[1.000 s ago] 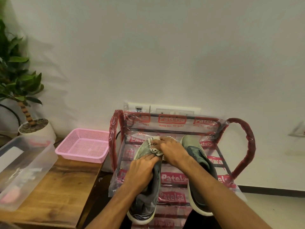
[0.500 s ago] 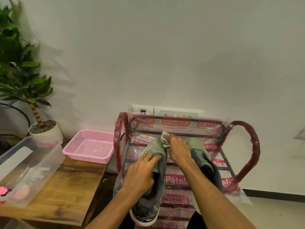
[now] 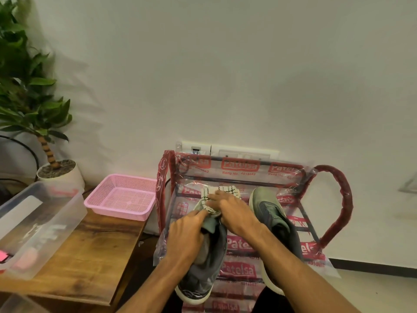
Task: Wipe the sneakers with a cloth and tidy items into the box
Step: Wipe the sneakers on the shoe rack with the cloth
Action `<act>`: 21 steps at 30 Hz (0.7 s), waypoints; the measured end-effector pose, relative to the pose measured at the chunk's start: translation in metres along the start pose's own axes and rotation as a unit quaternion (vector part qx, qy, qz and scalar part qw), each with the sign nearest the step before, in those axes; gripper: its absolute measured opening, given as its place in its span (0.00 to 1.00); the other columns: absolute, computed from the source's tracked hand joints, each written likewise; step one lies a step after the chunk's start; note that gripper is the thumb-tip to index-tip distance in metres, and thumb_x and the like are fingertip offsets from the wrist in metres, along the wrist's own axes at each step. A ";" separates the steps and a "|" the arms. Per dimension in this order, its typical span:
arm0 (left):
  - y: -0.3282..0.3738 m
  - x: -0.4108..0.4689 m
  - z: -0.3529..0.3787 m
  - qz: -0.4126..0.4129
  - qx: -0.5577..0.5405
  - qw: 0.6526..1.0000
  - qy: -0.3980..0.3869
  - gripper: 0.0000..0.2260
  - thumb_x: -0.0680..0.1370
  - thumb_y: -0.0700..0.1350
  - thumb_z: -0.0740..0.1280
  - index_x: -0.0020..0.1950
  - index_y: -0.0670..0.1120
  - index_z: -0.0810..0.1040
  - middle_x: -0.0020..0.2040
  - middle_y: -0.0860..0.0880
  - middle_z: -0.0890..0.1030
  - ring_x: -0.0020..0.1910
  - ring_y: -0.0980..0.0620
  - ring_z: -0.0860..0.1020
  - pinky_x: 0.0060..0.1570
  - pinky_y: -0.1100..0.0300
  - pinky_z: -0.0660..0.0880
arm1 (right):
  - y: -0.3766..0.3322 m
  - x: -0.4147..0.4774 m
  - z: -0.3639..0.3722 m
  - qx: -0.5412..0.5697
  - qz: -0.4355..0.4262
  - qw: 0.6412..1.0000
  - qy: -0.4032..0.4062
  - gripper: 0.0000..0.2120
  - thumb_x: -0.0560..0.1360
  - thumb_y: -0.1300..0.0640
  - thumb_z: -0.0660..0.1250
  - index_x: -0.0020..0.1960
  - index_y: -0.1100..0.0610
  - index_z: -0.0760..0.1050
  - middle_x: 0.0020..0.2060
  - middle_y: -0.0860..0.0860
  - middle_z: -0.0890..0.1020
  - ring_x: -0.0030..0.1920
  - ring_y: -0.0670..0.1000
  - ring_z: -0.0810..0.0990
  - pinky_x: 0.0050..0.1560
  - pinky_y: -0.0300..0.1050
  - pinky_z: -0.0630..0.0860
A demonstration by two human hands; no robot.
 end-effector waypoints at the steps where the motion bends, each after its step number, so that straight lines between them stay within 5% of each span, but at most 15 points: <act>1: -0.001 0.000 0.000 -0.001 -0.002 1.000 -0.001 0.17 0.76 0.39 0.62 0.63 0.53 0.75 0.57 0.53 0.81 0.50 0.51 0.80 0.40 0.64 0.64 | 0.004 -0.003 0.001 -0.017 -0.004 1.000 -0.001 0.29 0.76 0.71 0.60 0.74 0.53 0.68 0.76 0.49 0.65 0.77 0.53 0.59 0.75 0.48 0.57; 9: 0.005 -0.004 -0.005 -0.002 -0.014 1.000 -0.002 0.16 0.74 0.39 0.65 0.59 0.52 0.78 0.56 0.54 0.81 0.46 0.50 0.80 0.37 0.65 0.61 | -0.002 -0.004 -0.003 0.032 0.009 0.999 0.020 0.30 0.73 0.73 0.60 0.71 0.53 0.72 0.75 0.47 0.65 0.77 0.51 0.58 0.73 0.47 0.60; 13: 0.008 -0.004 -0.004 -0.004 -0.010 1.000 -0.002 0.14 0.78 0.42 0.60 0.62 0.53 0.74 0.61 0.57 0.77 0.52 0.55 0.78 0.39 0.68 0.60 | 0.014 -0.008 -0.002 0.002 0.023 0.999 0.025 0.28 0.74 0.71 0.62 0.71 0.51 0.72 0.75 0.47 0.66 0.76 0.51 0.60 0.74 0.47 0.59; 17: 0.007 -0.002 -0.002 -0.017 -0.001 1.000 0.005 0.15 0.79 0.43 0.60 0.64 0.54 0.72 0.64 0.59 0.74 0.54 0.57 0.77 0.41 0.69 0.63 | 0.012 -0.004 -0.010 -0.052 0.025 0.997 0.050 0.21 0.76 0.66 0.66 0.67 0.53 0.76 0.72 0.51 0.69 0.73 0.53 0.64 0.74 0.47 0.60; 21: 0.008 -0.004 -0.004 -0.014 0.009 1.000 0.014 0.17 0.79 0.42 0.60 0.66 0.55 0.72 0.64 0.59 0.73 0.54 0.55 0.77 0.45 0.64 0.69 | -0.001 -0.007 -0.009 0.032 0.011 0.998 0.049 0.23 0.75 0.69 0.61 0.67 0.53 0.76 0.73 0.50 0.69 0.74 0.51 0.63 0.71 0.46 0.63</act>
Point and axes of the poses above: each hand's wrist, its own x-axis towards the middle knuckle, its own z-axis out of the palm, y = z × x, the point moved 4 cm from there along x, towards the middle knuckle
